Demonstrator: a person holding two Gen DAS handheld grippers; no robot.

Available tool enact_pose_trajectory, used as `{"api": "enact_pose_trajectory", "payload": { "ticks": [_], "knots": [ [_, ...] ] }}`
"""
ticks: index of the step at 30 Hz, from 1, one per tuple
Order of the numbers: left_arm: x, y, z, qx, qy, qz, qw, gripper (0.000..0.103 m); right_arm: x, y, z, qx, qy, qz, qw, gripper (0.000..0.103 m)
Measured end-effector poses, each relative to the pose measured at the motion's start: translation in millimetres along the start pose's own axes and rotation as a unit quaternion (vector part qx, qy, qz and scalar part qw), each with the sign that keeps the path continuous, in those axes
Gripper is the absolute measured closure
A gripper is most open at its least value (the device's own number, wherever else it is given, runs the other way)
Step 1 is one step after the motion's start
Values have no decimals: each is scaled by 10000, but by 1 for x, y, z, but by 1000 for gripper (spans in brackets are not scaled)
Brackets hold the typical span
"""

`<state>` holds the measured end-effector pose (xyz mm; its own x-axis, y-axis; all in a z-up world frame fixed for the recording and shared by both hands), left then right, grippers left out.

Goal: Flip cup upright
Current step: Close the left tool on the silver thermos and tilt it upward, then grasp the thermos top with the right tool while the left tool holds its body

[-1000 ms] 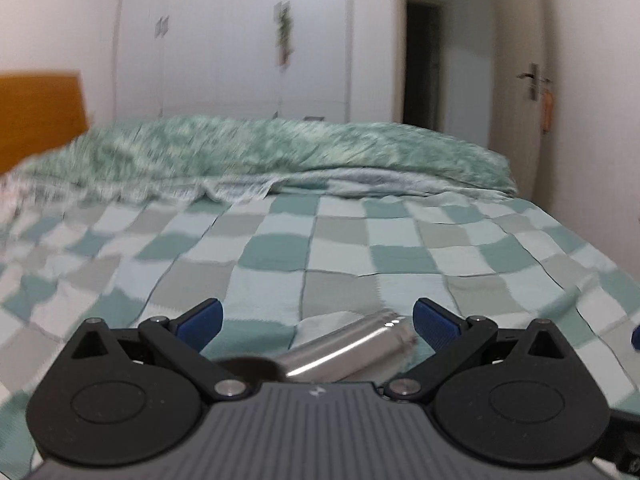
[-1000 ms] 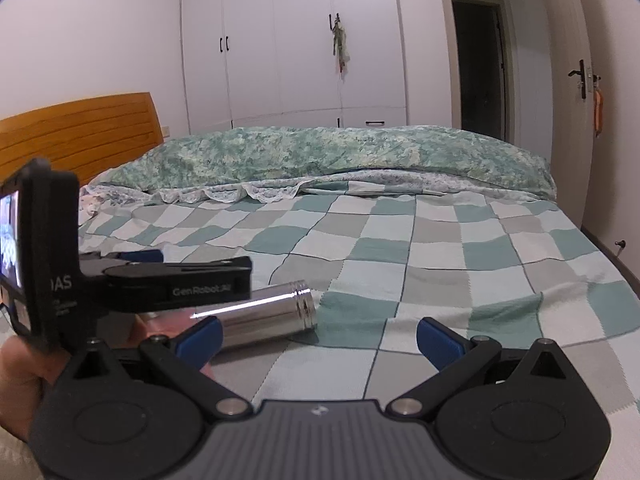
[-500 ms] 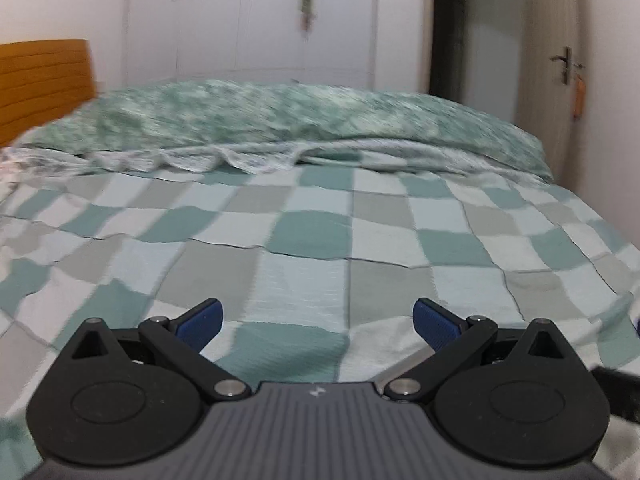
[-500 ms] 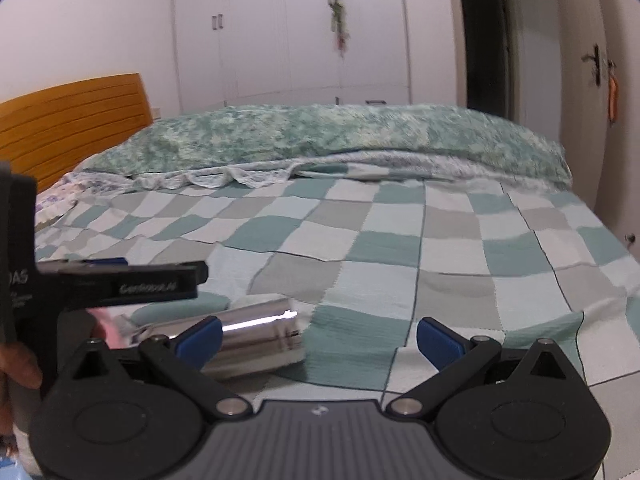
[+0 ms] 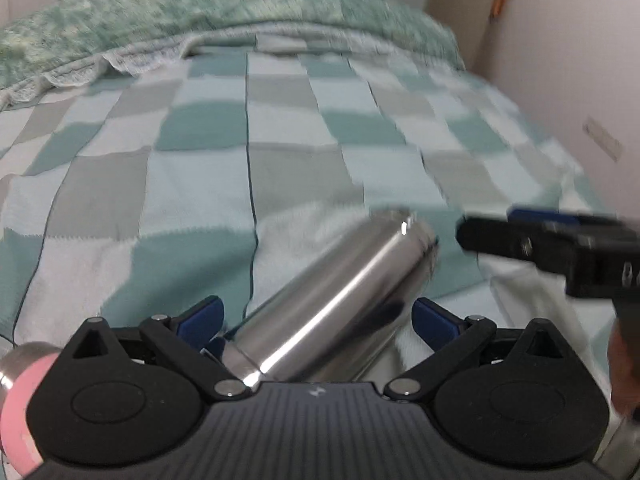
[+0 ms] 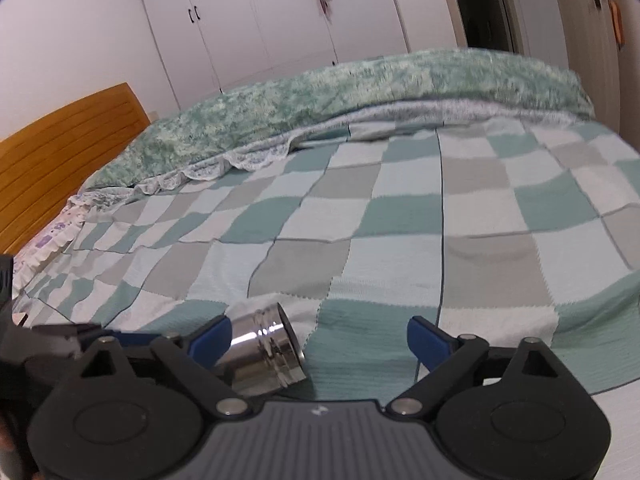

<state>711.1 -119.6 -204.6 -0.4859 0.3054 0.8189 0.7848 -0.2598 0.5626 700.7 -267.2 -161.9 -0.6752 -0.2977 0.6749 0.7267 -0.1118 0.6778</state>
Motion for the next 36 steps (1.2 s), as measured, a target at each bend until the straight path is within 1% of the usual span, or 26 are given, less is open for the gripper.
{"api": "enact_pose_trajectory", "payload": {
  "ticks": [3,4,5,6,7,8,9,10,11,13,14,15,17,18,19,21,23,25,26,29,31,33,34,35,36],
  "knots": [
    [-10,-2,-6,-400,154,153,9990,2,-8,-6,4,5,61,119,9999,13],
    [-16,-3,-9,-547,195,255,9980,4,-9,-7,6,11,82,145,9999,13],
    [-24,-4,-13,-718,282,375,9963,7,-11,-8,8,28,99,171,9998,13],
    [-32,-4,-15,-894,447,479,9938,8,-12,-9,9,48,99,188,9998,13],
    [-37,-4,-18,-997,573,503,9921,9,-12,-9,9,69,96,201,9997,13],
    [-37,-1,-21,-1123,617,365,9911,19,-13,-8,9,77,88,204,9997,13],
    [-36,0,-24,-1211,577,299,9905,21,-12,-8,8,61,88,199,9997,13],
    [-36,0,-24,-1187,596,316,9906,24,-12,-7,7,33,102,206,9997,13],
    [-35,0,-24,-1169,564,295,9911,29,-13,-7,6,-3,128,232,9996,13],
    [-33,-2,-25,-1190,495,253,9913,33,-14,-7,5,-101,237,296,9992,19],
    [-31,-2,-25,-1157,529,200,9917,35,-15,-7,5,-147,358,332,9987,26],
    [-29,-1,-25,-1126,595,122,9918,35,-16,-7,7,-214,554,378,9975,29],
    [-20,2,-26,-1137,696,-123,9910,37,-19,-6,8,-443,888,460,9940,29],
    [-18,3,-28,-1122,705,-147,9911,37,-22,-4,8,-606,1035,503,9915,29],
    [-16,3,-30,-1059,649,-154,9921,38,-25,-3,8,-746,1151,540,9891,28],
    [-15,2,-36,-1041,477,-146,9933,38,-34,2,9,-984,1367,608,9838,19],
    [-10,3,-44,-1114,418,-235,9926,38,-45,7,8,-1320,1557,740,9762,16],
    [-4,7,-49,-1093,445,-367,9923,39,-54,10,9,-1549,1672,835,9701,19],
    [1,10,-52,-1082,377,-494,9922,40,-57,11,8,-1678,1748,844,9665,20],
    [16,15,-54,-1003,314,-702,9920,41,-51,14,8,-1904,1987,714,9587,23],
    [25,16,-58,-1022,300,-821,9909,41,-42,18,10,-1951,2075,593,9567,25],
    [34,17,-62,-1028,225,-815,9911,40,-28,22,14,-1763,2033,436,9621,28],
    [39,18,-63,-944,123,-780,9924,40,-19,25,17,-1576,1957,312,9674,29],
    [45,18,-64,-791,-33,-698,9944,40,-9,27,21,-1355,1837,196,9734,31],
    [50,17,-64,-659,-173,-598,9959,40,3,28,26,-1040,1604,67,9815,34]
  ]
}}
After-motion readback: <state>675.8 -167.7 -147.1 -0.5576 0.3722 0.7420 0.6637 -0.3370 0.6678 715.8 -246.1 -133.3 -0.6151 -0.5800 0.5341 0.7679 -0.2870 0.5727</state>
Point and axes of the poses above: each gripper's, at about its wrist camera, not at the fingertips, and x roughly against the way its jaws point, z to its left, y to its top, the point moved 9 cm from there along -x, roughly the way its jaws point, and after that the axes turned 6 degrees about z, right-handed, at the moved point
